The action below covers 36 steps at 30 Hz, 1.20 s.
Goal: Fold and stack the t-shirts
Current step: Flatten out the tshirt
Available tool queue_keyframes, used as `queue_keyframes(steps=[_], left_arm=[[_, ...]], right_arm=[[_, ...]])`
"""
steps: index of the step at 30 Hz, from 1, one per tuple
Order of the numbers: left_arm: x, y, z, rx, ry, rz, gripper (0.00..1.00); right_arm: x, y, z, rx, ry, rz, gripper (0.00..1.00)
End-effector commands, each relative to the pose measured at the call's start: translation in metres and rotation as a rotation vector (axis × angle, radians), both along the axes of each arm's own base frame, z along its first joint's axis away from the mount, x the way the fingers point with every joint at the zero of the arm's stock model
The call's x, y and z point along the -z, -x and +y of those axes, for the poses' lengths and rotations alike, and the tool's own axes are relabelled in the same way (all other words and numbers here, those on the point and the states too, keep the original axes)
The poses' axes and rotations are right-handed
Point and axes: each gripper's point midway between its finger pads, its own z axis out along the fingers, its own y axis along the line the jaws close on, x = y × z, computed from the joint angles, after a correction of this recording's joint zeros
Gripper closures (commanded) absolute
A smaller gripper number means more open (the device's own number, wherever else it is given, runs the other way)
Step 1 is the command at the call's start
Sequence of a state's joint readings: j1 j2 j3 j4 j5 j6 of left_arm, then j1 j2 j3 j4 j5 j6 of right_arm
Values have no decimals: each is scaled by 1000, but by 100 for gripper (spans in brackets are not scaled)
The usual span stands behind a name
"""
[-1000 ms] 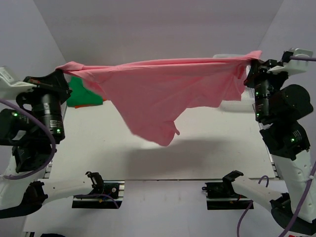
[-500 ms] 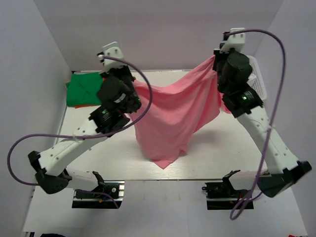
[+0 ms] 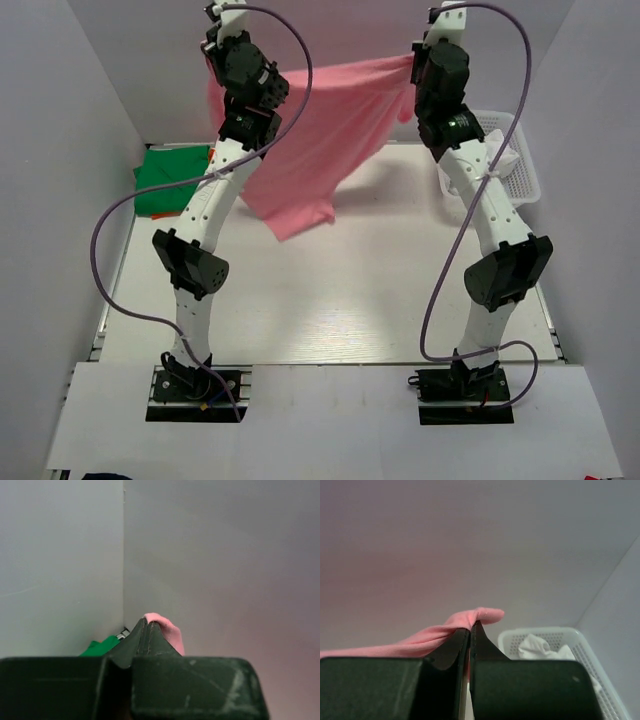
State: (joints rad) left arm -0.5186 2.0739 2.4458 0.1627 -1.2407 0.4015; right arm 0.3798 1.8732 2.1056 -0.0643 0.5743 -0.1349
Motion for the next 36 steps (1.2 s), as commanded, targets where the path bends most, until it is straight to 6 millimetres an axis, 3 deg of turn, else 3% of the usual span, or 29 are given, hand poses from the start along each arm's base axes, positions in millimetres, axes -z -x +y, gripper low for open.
queue_keyframes(steps=[1,3,5,6,7,8,9,10,11,12,13,14,15,16,17,18,19,20,21,22,23,24,25,27,29,34,35,36], left_arm=[[-77,62,35,0,13,-140,100],[-70,74,42,-2,24,-115,100],[-47,100,58,-30,37,-47,100],[-37,106,54,2,74,-66,100],[0,101,46,30,44,13,100],[27,110,49,39,18,117,100],[37,124,52,83,177,26,100],[75,119,35,205,215,110,100],[109,126,29,262,290,187,100],[152,140,23,292,392,267,100],[203,163,16,343,427,364,100],[231,173,6,397,494,413,100],[295,191,-3,424,564,531,100],[310,206,-24,557,645,576,100],[331,217,-36,620,683,637,100],[371,239,-40,628,724,756,100],[389,257,-52,653,816,834,94],[401,270,-52,631,864,879,84],[415,287,-51,606,897,952,73],[415,294,-53,616,900,975,45],[414,297,-51,606,897,990,32],[403,298,-44,593,882,969,12],[398,296,-42,584,872,959,0],[382,292,-44,634,827,939,0],[385,288,-46,647,800,953,0],[389,251,-43,563,700,935,0],[383,239,-47,568,687,909,0],[390,229,-42,530,656,926,0]], right_arm=[[-91,29,-14,-64,-126,-235,100],[-77,29,-5,-124,-145,-205,100],[-63,41,-6,-150,-149,-170,100],[-41,45,-8,-150,-137,-124,100],[-11,48,-11,-149,-149,-66,100],[-5,59,-12,-159,-149,-52,100],[12,60,-14,-154,-153,-25,100],[90,61,-14,-144,-140,131,100],[92,77,-15,-165,-155,134,100],[112,83,-12,-177,-177,171,100],[187,97,-10,-190,-179,326,100],[196,111,-10,-200,-206,349,100],[245,127,-15,-180,-204,457,100],[267,144,-19,-156,-232,544,100],[278,154,-16,-161,-266,577,95],[312,172,-14,-175,-272,670,74],[326,187,-14,-189,-264,735,61],[336,197,-12,-203,-267,779,51],[347,208,-7,-232,-288,831,33],[360,223,-8,-220,-303,903,29],[364,227,-8,-217,-303,919,23],[373,236,-8,-224,-304,949,10],[374,238,-9,-228,-297,959,10],[375,242,-14,-203,-284,970,10],[371,238,-14,-201,-276,950,10],[363,225,-17,-177,-269,921,10],[361,221,-15,-171,-285,912,11],[360,217,-15,-162,-303,902,13]])
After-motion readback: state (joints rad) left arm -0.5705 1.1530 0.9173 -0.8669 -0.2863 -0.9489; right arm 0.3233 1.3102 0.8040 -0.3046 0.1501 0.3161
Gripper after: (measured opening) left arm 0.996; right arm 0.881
